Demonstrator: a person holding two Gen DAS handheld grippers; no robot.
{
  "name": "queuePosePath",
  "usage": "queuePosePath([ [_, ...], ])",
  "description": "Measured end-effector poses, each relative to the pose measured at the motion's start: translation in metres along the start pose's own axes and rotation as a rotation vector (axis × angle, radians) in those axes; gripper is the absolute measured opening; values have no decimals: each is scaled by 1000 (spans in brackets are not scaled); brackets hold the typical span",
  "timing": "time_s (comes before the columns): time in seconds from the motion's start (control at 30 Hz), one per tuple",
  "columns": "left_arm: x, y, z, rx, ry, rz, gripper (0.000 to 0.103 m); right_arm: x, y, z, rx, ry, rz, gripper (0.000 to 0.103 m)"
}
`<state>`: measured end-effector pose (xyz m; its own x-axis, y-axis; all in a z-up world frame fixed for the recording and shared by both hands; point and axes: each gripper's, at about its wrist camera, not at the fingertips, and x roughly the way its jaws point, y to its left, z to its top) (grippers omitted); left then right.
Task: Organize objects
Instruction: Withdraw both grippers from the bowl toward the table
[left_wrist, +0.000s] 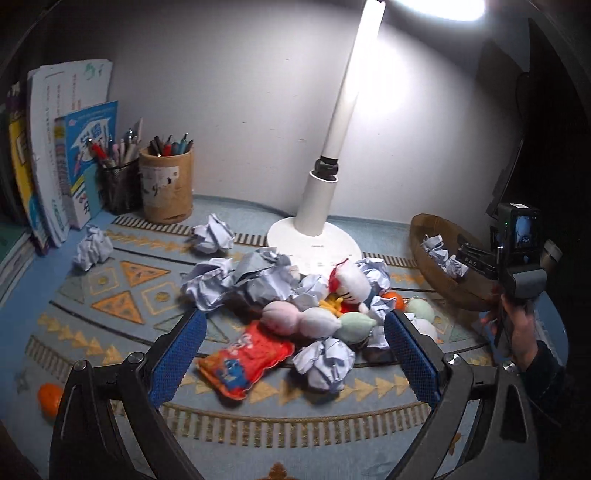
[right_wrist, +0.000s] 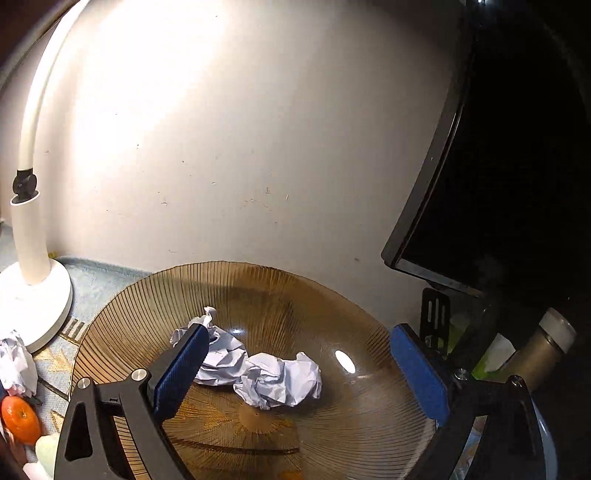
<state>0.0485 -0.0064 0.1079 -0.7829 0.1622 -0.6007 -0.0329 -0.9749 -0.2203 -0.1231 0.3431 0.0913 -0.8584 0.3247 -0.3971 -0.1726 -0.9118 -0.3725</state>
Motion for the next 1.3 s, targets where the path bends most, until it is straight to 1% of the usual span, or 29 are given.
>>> queuePosePath([
  [0.07, -4, 22, -10, -58, 13, 3, 97, -4, 0, -1, 20, 29, 10, 99],
  [0.13, -8, 35, -18, -93, 16, 7, 97, -13, -4, -3, 44, 69, 12, 99],
  [0.2, -9, 47, -27, -121, 20, 12, 97, -25, -5, -8, 69, 81, 24, 99],
  [0.3, -16, 57, -39, -147, 18, 9, 97, -35, -2, -13, 61, 103, 34, 101],
  [0.37, -30, 58, -45, -139, 1, 11, 97, -34, -1, -11, 39, 122, 0, 100],
  [0.4, -40, 59, -50, -124, -17, 15, 97, -40, -3, -9, 45, 116, -27, 99],
  [0.43, -50, 59, -54, -106, -34, 24, 97, -53, -6, -4, 58, 92, -52, 99],
  [0.47, -61, 60, -59, -87, -48, 39, 97, -70, -9, 1, 72, 58, -60, 99],
  [0.5, -71, 61, -66, -71, -62, 59, 97, -90, -9, 6, 85, 23, -47, 99],
  [0.53, -81, 64, -72, -60, -73, 80, 97, -112, -8, 10, 99, -9, -9, 99],
  [0.57, -89, 68, -79, -56, -79, 99, 97, -135, -5, 13, 115, -36, 48, 100],
  [0.6, -96, 75, -84, -57, -82, 118, 97, -157, 0, 13, 132, -56, 118, 103],
  [0.67, -109, 88, -94, -68, -88, 154, 97, -195, 18, 9, 149, -62, 267, 103],
  [0.77, -124, 110, -101, -80, -99, 213, 97, -236, 67, -4, 130, -29, 472, 103],
  [0.8, -126, 117, -103, -87, -94, 228, 97, -248, 85, -9, 113, -22, 529, 103],
  [0.87, -129, 133, -103, -112, -88, 228, 97, -268, 124, -22, 60, -13, 619, 103],
  [0.93, -129, 149, -101, -136, -83, 222, 97, -282, 160, -31, -11, -2, 691, 103],
  [1.03, -125, 167, -95, -133, -77, 266, 97, -300, 207, -41, -81, 29, 845, 102],
  [1.07, -124, 173, -92, -139, -77, 265, 96, -303, 221, -43, -102, 33, 895, 100],
  [1.1, -122, 180, -88, -144, -81, 252, 96, -307, 235, -46, -123, 39, 930, 94],
  [1.17, -116, 190, -72, -130, -79, 242, 96, -308, 260, -50, -152, 76, 965, 87],
  [1.2, -109, 195, -60, -104, -72, 235, 96, -307, 270, -53, -147, 107, 993, 85],
  [1.27, -88, 203, -32, -46, -45, 206, 96, -302, 285, -56, -88, 177, 1071, 85],
  [1.3, -73, 207, -16, -19, -16, 164, 96, -297, 293, -59, -49, 221, 1111, 85],
])
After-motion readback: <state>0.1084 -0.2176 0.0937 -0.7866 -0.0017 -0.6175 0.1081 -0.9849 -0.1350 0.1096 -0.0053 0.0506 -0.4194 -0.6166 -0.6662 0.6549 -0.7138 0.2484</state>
